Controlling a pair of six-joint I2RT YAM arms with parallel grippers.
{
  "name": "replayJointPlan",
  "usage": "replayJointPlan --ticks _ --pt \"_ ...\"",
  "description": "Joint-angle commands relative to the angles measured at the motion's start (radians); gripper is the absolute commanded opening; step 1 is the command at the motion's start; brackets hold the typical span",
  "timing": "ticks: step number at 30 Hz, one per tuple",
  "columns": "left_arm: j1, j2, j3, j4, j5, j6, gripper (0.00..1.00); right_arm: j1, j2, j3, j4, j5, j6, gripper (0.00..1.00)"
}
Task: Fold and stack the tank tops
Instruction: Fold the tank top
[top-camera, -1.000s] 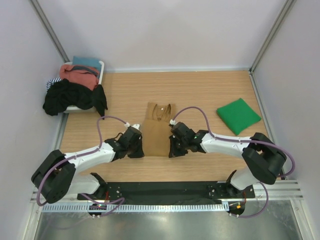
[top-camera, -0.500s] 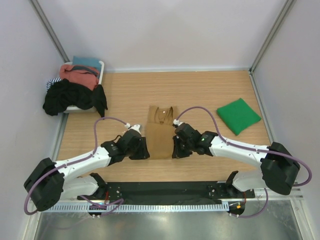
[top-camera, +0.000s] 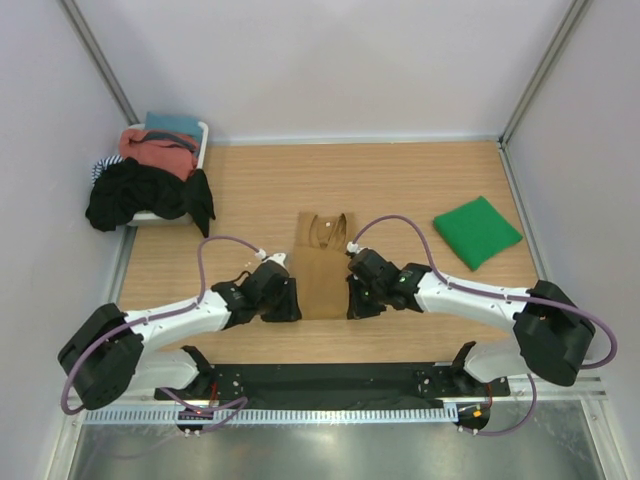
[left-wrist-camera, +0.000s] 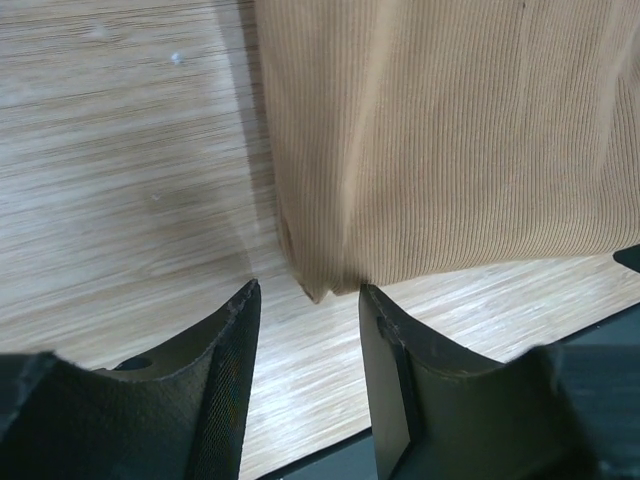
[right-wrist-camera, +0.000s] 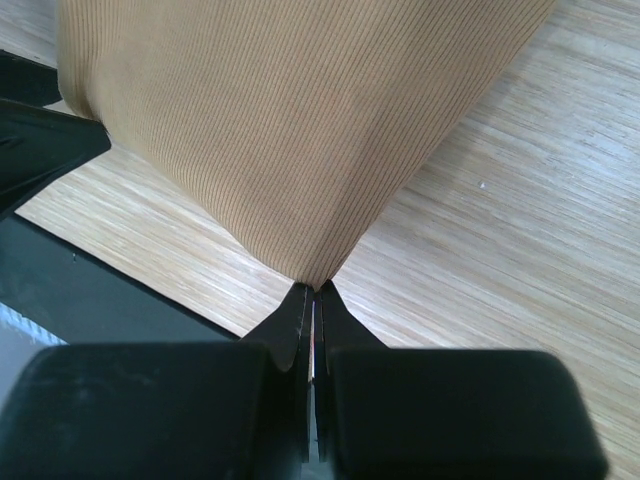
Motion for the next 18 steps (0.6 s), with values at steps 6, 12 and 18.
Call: replayJointPlan --ticks 6,12,18 --pt "-0.016 0.116 -0.009 0.168 0.049 0.002 0.18 0.005 0.017 -0.013 0.034 0.023 0.006 0.01" --pt "-0.018 0.052 0.003 0.09 0.0 0.032 0.0 0.006 0.009 -0.002 -0.072 0.127 0.004 0.01" --pt "-0.019 0.01 -0.01 0.035 -0.016 0.049 0.0 0.006 0.012 -0.033 -0.109 0.175 0.006 0.01"
